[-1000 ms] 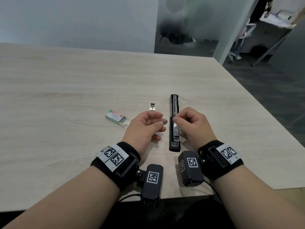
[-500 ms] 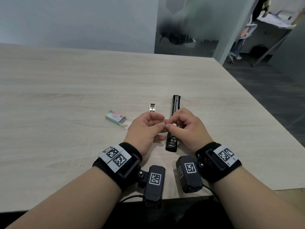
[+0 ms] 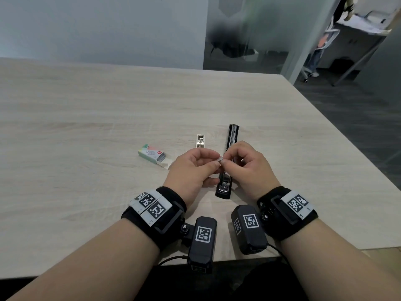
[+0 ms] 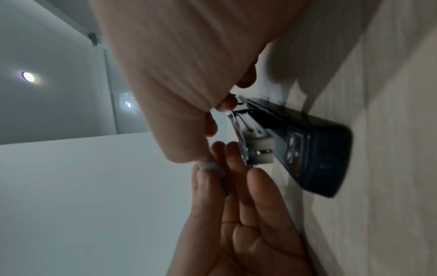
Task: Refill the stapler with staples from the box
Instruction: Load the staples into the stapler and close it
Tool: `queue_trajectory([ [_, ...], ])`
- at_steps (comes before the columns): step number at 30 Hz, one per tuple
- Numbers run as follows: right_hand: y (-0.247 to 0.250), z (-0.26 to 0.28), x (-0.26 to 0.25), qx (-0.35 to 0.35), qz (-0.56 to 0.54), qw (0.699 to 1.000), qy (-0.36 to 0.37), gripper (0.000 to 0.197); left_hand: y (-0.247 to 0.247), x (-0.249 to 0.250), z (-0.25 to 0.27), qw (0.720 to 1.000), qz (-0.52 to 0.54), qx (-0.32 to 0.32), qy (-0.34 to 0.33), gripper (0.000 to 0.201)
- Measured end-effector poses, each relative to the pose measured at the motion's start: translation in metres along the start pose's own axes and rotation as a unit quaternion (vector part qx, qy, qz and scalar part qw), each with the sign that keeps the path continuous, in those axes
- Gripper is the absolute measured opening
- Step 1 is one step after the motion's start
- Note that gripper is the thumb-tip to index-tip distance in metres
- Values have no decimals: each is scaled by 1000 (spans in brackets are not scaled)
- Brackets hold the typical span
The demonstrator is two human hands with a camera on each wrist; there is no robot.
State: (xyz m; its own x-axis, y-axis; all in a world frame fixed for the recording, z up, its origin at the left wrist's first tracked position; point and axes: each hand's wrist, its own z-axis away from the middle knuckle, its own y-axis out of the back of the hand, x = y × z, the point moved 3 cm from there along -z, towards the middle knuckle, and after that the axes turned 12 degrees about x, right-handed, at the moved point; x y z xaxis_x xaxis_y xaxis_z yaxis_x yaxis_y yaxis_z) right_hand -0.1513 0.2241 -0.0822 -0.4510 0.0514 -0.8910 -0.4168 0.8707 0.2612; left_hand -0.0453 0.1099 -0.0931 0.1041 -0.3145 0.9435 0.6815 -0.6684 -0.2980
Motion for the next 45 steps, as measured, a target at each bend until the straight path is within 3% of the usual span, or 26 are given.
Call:
queue_trajectory([
  [6,1,-1,1,20,-37,998,-47,6,0,-4,-4,1000,-25,5,-1,11],
  [10,-5,-1,7,-2,-53,995,-81,6,0,-4,-4,999,-35,9,-6,10],
  [13,-2,-2,6,21,-58,994,-89,22,-1,-3,-2,999,-38,12,-11,12],
  [17,6,-4,2,83,1,993,-79,23,-2,-2,-1,998,-57,37,-20,28],
  [20,4,-6,6,86,33,992,-88,25,-4,-6,-1,996,-79,37,-18,31],
  [24,1,-11,12,67,78,992,-73,24,-5,-3,-1,971,-216,8,-101,7],
  [29,1,-12,14,50,112,990,-75,22,-7,0,-2,942,-307,-27,-130,25],
  [35,1,-13,13,30,142,987,-65,23,-9,-2,-5,935,-325,-42,-137,37],
  [45,2,-13,13,44,118,990,-62,19,-9,-3,-5,942,-300,-49,-139,32],
])
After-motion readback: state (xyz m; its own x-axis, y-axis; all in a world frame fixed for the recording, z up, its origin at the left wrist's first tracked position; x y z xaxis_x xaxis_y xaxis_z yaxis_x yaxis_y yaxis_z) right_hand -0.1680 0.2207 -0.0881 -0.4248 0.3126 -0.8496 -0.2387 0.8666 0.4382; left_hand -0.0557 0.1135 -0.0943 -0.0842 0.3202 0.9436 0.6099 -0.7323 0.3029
